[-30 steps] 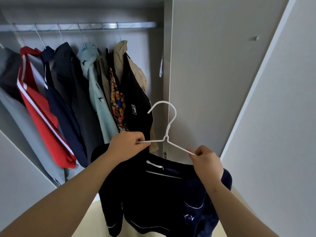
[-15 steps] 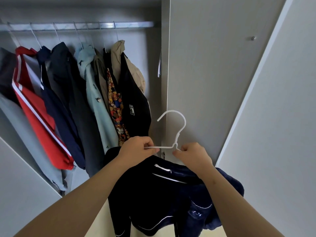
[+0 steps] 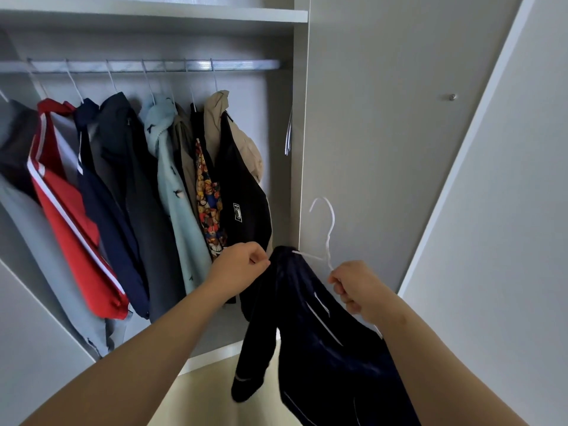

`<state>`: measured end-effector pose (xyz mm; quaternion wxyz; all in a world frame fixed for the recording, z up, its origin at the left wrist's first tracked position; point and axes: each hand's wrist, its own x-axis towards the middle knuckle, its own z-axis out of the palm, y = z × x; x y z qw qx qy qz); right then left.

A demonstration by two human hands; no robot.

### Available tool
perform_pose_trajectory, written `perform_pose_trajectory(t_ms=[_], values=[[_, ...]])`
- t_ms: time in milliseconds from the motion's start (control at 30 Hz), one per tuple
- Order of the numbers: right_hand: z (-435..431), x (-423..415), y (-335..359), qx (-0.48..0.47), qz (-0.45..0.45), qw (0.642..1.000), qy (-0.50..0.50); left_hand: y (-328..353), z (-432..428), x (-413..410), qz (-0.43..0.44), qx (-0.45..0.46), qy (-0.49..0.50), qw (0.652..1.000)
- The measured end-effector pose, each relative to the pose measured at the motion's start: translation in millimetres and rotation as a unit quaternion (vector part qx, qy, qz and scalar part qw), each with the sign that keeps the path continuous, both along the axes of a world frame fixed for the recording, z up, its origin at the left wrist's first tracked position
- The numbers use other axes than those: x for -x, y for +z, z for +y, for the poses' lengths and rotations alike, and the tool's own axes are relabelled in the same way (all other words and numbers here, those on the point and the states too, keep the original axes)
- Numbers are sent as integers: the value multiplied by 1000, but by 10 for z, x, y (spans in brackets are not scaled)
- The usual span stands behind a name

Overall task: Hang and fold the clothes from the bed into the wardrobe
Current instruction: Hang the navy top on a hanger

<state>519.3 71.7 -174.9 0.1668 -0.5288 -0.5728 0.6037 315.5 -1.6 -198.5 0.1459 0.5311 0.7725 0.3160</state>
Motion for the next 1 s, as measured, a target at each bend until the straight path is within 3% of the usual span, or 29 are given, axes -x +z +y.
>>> perform_pose_trajectory(t_ms=[467, 867, 1000], values=[[598, 534, 134, 0, 69, 997, -43, 283, 659, 517, 31, -9, 41, 999], [1811, 2074, 515, -5, 63, 996, -60, 879, 1914, 1857, 33, -77, 32, 996], [2188, 2598, 717, -47, 94, 992, -63, 1134, 2321, 2276, 38, -118, 20, 992]])
